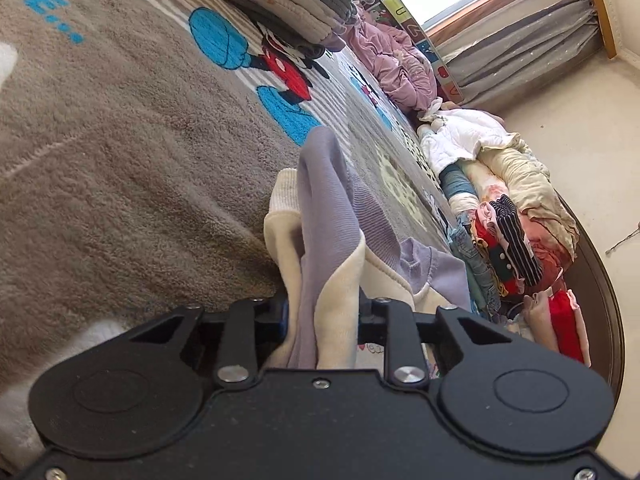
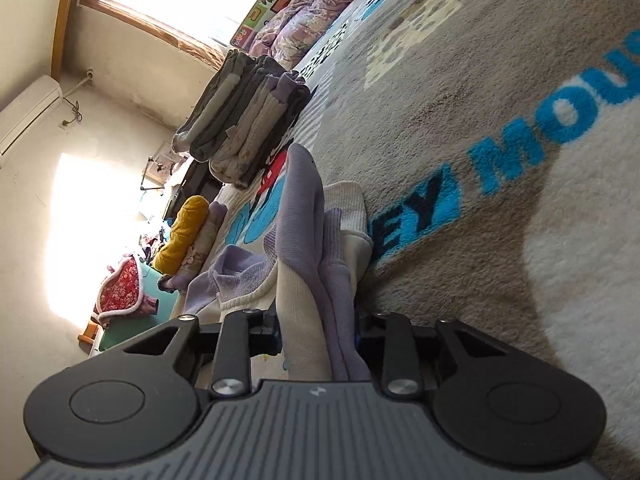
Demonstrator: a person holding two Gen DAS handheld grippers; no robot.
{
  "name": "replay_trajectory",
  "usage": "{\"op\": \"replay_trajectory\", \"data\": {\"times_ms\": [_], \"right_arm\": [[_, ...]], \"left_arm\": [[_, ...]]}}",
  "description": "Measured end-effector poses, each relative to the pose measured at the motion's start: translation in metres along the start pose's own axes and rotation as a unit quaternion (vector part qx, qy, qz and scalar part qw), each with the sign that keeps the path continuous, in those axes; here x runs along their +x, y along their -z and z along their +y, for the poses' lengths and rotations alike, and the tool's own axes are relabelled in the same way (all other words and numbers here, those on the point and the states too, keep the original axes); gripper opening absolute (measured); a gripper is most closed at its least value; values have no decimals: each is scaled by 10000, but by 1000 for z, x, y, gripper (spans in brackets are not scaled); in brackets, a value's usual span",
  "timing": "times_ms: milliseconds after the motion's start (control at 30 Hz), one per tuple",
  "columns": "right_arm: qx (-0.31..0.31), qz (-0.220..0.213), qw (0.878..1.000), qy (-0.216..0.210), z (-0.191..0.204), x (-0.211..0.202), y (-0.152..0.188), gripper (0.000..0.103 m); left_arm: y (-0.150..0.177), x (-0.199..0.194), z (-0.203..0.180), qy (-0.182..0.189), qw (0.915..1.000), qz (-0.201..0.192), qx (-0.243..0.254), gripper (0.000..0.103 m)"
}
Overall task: Fold clothes
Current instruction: 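Grasp the folded sweatshirt edges with both grippers and lift it, then carry the folded sweatshirt with both grippers onto the clothes pile by the headboard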
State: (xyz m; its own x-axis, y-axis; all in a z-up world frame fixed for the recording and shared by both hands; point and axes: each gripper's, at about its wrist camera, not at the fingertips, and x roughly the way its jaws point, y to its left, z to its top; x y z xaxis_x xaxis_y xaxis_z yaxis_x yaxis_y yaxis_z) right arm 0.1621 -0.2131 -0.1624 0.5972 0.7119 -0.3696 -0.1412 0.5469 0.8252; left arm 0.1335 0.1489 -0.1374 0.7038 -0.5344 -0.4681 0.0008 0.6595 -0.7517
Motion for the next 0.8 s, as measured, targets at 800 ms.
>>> {"op": "replay_trajectory", "data": {"times_ms": [800], "right_arm": [[343,-1964,9756,-922,-35,-196,-96,24]], "left_arm": [[-20,122,-208,1716,9804,814,529,19]]}}
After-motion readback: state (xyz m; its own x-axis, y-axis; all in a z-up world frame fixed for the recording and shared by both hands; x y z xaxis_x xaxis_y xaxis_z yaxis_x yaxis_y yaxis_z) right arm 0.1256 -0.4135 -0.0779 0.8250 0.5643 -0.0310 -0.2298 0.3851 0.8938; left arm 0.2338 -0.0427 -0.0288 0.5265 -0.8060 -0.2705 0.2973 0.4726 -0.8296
